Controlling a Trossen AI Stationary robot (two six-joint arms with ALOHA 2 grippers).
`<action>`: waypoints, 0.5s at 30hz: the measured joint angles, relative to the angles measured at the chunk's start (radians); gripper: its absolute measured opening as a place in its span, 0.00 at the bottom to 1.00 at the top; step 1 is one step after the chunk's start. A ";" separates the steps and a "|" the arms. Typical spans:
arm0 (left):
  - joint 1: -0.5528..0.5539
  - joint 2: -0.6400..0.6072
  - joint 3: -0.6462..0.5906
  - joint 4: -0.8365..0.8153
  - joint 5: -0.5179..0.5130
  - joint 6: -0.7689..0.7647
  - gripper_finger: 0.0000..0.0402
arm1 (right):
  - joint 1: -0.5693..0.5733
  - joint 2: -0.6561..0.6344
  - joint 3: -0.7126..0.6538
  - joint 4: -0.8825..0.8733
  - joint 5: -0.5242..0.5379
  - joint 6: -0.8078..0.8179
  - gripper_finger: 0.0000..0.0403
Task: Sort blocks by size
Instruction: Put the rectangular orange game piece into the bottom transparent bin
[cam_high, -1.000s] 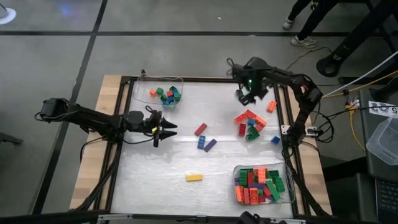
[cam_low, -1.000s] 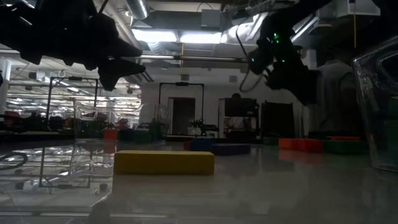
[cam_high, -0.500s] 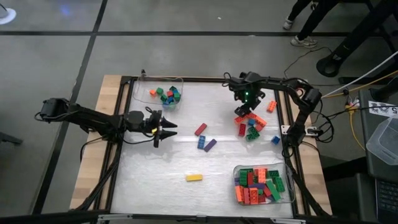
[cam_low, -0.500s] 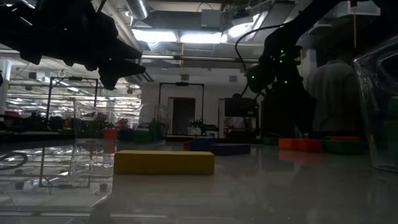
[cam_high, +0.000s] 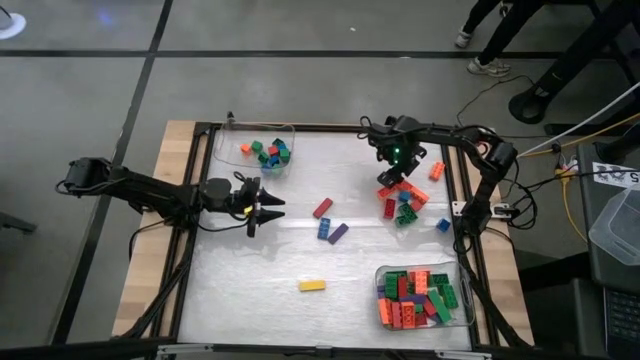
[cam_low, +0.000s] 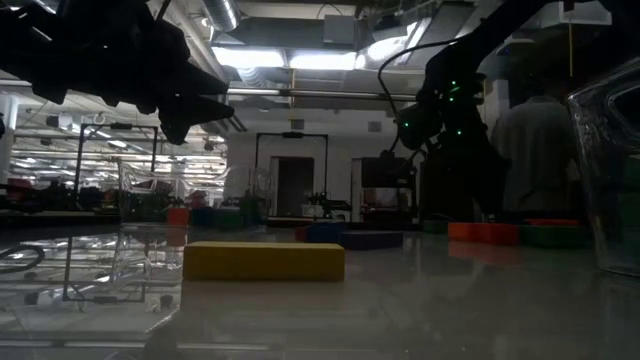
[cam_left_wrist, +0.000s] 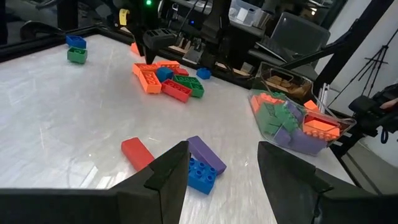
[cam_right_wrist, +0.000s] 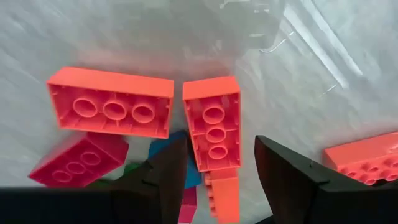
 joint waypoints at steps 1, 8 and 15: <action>0.000 0.000 0.000 0.000 0.000 0.000 0.44 | 0.000 0.000 -0.003 0.006 0.002 0.000 0.46; 0.000 0.000 0.000 0.000 0.000 -0.003 0.44 | 0.000 0.000 -0.109 0.091 -0.001 -0.002 0.46; 0.000 0.000 0.000 0.001 0.000 0.005 0.44 | -0.001 -0.003 -0.182 0.185 -0.008 -0.001 0.45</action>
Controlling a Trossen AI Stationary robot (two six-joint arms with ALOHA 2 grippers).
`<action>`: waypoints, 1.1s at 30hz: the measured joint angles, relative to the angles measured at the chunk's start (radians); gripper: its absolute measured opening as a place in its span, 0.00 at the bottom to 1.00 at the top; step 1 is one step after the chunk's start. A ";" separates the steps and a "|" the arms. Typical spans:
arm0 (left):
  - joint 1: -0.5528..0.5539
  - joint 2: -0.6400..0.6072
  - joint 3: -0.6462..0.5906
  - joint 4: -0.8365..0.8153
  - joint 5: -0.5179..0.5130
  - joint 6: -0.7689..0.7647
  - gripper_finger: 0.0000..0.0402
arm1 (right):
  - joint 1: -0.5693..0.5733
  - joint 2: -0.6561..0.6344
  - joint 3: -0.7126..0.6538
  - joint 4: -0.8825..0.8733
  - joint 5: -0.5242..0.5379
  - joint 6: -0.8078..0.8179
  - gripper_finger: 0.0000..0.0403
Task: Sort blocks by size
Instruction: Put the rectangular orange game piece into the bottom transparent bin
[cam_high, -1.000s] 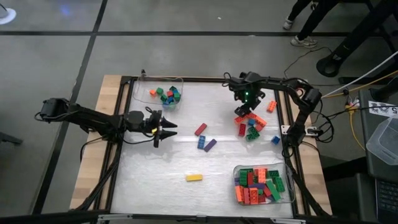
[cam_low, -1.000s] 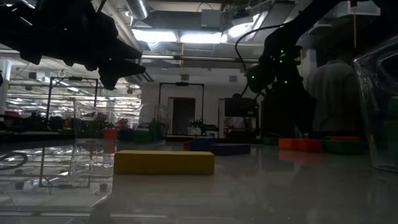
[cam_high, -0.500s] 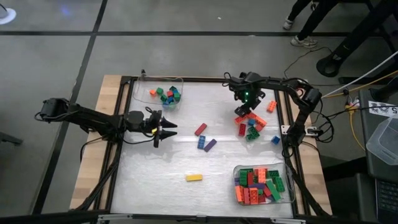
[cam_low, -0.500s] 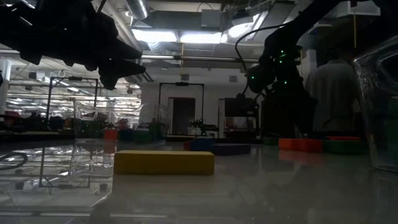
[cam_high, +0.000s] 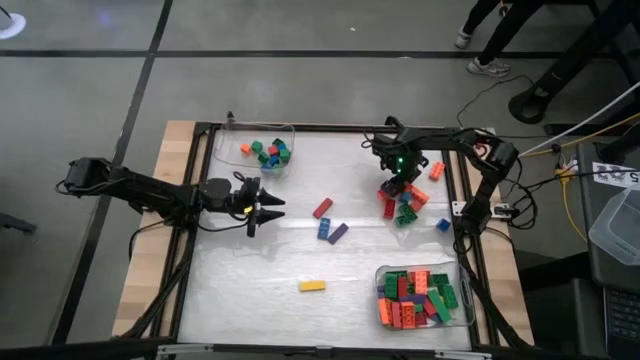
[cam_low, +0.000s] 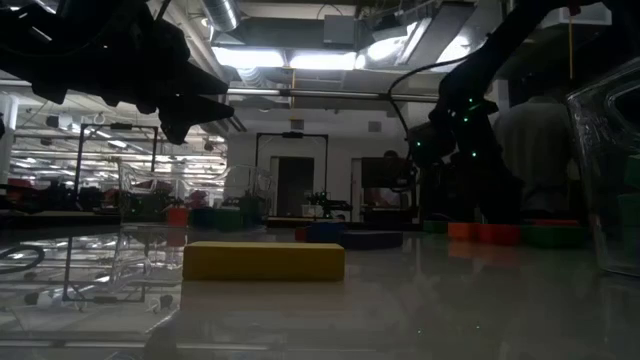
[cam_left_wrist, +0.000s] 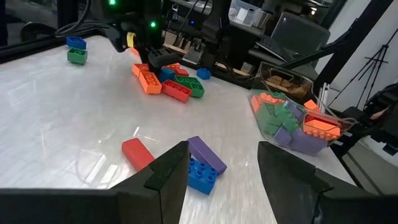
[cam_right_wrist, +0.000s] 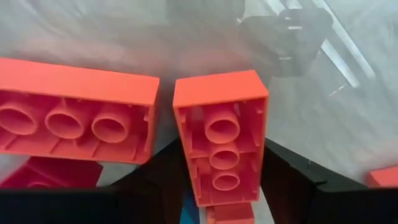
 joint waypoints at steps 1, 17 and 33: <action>0.000 0.000 0.000 0.000 0.000 0.000 0.44 | 0.000 0.000 0.000 0.003 -0.003 -0.001 0.43; 0.000 0.000 0.000 0.001 -0.011 0.000 0.44 | 0.063 0.003 0.251 -0.165 -0.159 0.003 0.37; 0.000 0.000 0.000 0.005 -0.011 -0.001 0.44 | 0.788 -0.121 0.412 -0.295 -0.216 0.393 0.39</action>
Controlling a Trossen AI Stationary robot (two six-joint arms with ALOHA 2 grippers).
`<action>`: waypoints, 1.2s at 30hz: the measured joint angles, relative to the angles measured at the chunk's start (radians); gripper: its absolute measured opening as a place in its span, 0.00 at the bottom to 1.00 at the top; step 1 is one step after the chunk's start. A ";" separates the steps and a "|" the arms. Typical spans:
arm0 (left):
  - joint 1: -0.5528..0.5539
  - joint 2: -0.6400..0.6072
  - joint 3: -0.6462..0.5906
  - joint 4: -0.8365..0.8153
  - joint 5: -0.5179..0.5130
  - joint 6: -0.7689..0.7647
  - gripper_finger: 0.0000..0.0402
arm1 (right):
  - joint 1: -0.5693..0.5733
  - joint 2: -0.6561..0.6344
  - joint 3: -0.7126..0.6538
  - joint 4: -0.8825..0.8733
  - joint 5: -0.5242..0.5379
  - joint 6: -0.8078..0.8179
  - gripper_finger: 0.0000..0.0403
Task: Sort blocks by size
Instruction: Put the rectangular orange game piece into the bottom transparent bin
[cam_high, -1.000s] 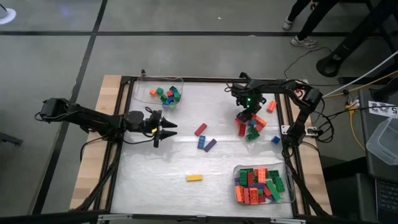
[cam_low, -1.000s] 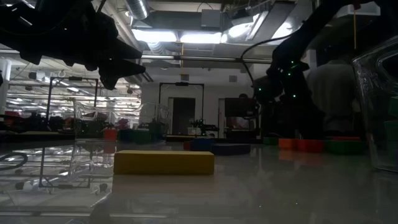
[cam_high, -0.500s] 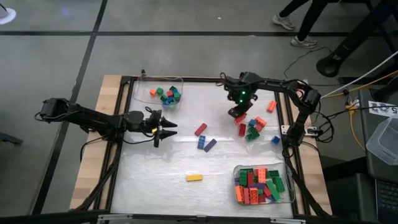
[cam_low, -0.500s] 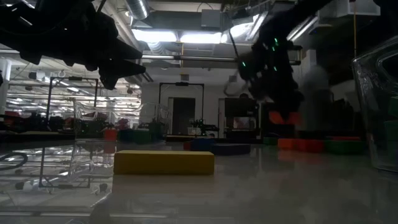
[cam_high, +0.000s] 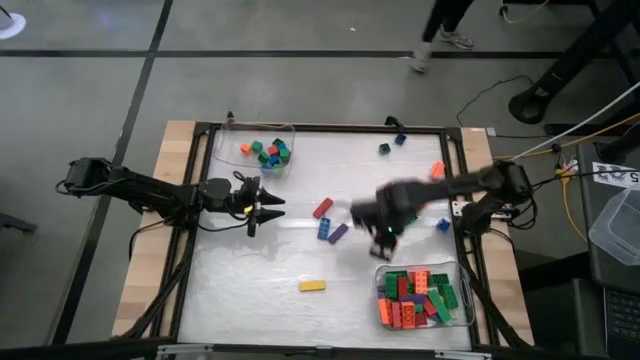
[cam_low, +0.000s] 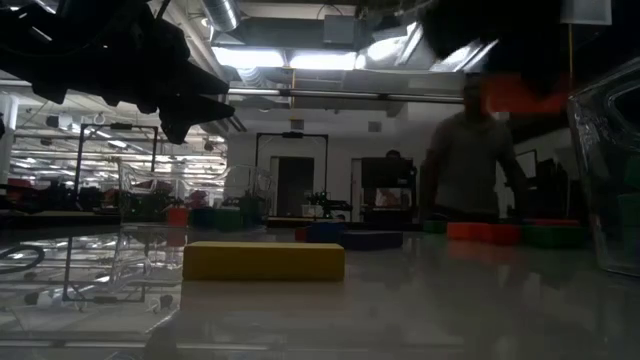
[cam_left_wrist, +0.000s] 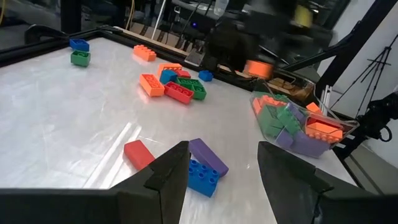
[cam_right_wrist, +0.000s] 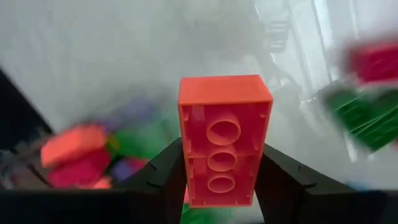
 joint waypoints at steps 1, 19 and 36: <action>0.000 0.000 0.000 0.000 0.000 -0.003 0.44 | 0.060 -0.002 0.000 0.000 0.004 0.047 0.39; 0.000 0.000 0.000 -0.001 0.000 -0.085 0.44 | 0.616 0.019 0.000 0.058 0.173 0.627 0.50; 0.000 0.000 0.000 -0.005 0.000 -0.057 0.44 | 0.239 -0.002 0.000 -0.088 0.430 -0.198 0.59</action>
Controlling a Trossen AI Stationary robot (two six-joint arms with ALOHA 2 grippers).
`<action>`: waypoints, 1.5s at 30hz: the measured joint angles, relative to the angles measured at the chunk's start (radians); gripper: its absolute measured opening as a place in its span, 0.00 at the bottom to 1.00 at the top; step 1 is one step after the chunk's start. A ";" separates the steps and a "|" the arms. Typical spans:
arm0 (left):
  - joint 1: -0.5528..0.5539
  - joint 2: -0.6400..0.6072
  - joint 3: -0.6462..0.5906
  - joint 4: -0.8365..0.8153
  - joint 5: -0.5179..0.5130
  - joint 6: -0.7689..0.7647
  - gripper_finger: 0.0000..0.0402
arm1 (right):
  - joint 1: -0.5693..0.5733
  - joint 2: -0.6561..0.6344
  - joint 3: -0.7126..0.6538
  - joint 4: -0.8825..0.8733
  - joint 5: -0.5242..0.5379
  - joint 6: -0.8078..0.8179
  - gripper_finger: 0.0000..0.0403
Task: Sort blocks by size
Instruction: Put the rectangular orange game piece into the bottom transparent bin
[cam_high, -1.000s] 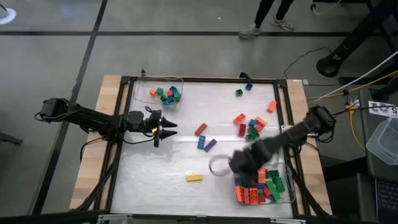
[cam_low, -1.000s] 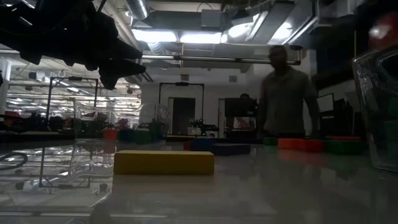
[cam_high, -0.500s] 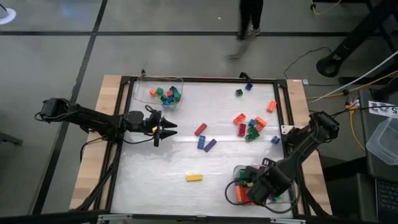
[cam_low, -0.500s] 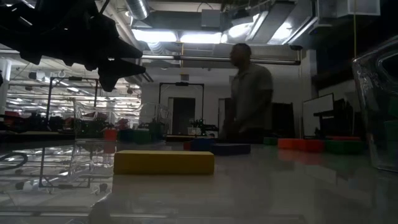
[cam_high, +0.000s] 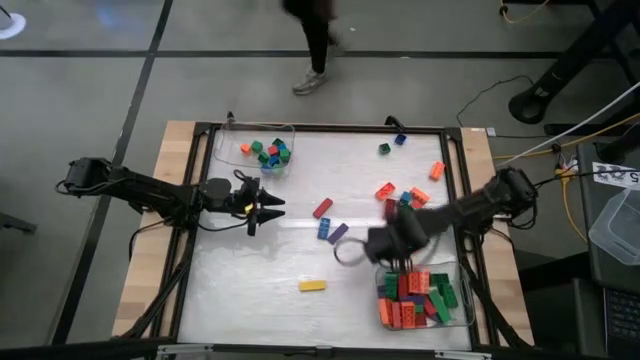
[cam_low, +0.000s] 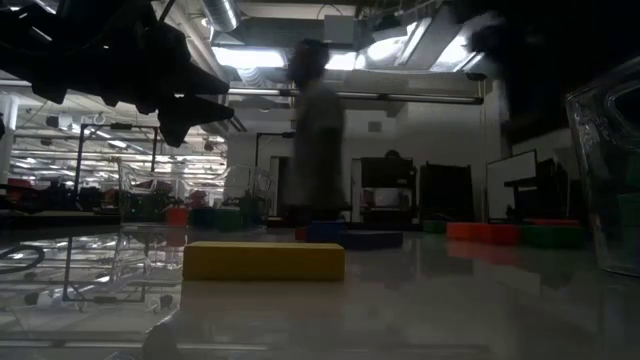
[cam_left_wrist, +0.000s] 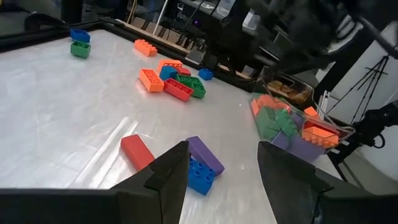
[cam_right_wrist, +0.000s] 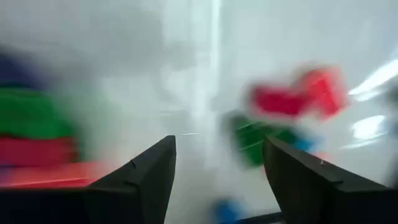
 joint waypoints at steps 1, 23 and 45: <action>0.000 0.000 0.000 -0.001 0.000 0.000 0.44 | -0.036 0.000 0.000 0.003 0.035 -0.093 0.59; 0.000 0.000 0.000 -0.004 0.000 0.062 0.44 | -0.635 0.015 -0.236 0.318 -0.015 -0.867 0.59; 0.000 0.000 0.000 -0.003 0.000 0.084 0.44 | -0.713 0.060 -0.391 0.511 0.015 -0.980 0.59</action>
